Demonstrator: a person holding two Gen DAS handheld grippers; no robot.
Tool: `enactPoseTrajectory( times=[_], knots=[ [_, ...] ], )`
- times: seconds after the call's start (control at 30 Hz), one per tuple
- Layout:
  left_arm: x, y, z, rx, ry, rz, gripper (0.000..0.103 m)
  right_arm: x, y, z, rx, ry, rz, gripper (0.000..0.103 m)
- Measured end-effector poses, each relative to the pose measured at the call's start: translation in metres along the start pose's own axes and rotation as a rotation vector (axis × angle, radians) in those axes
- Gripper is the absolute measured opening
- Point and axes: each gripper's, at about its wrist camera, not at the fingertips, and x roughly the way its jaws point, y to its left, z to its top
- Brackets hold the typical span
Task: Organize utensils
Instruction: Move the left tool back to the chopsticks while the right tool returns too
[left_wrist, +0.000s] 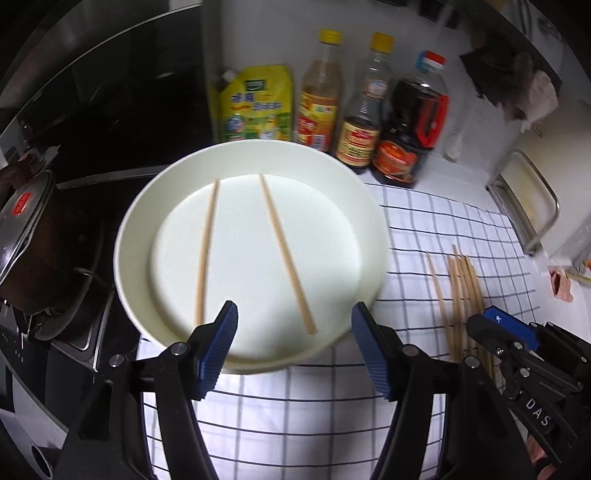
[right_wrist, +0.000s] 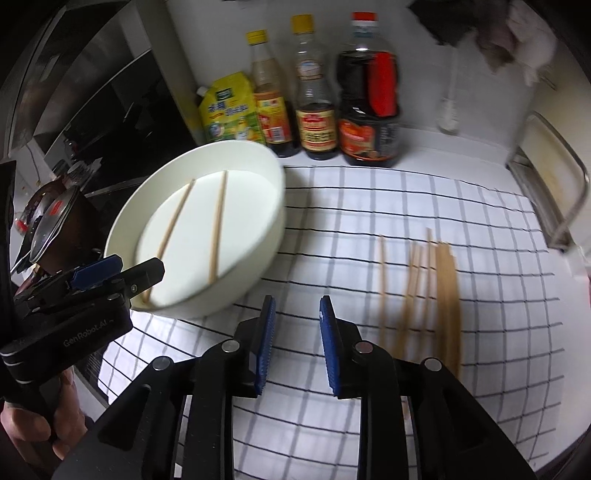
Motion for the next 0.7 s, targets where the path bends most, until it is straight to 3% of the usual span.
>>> enactPoseTrajectory(
  times=[0.53,0.7],
  knots=[
    [0.016,-0.102,-0.02,0.122,0.048,-0.09,0.063,-0.024,-0.114,-0.045,0.125,0.018,-0.127,0.032],
    [0.029,-0.126,-0.029,0.138,0.073,-0.093,0.066,-0.023,-0.148,-0.059,0.156,0.024,-0.155,0.041]
  ],
)
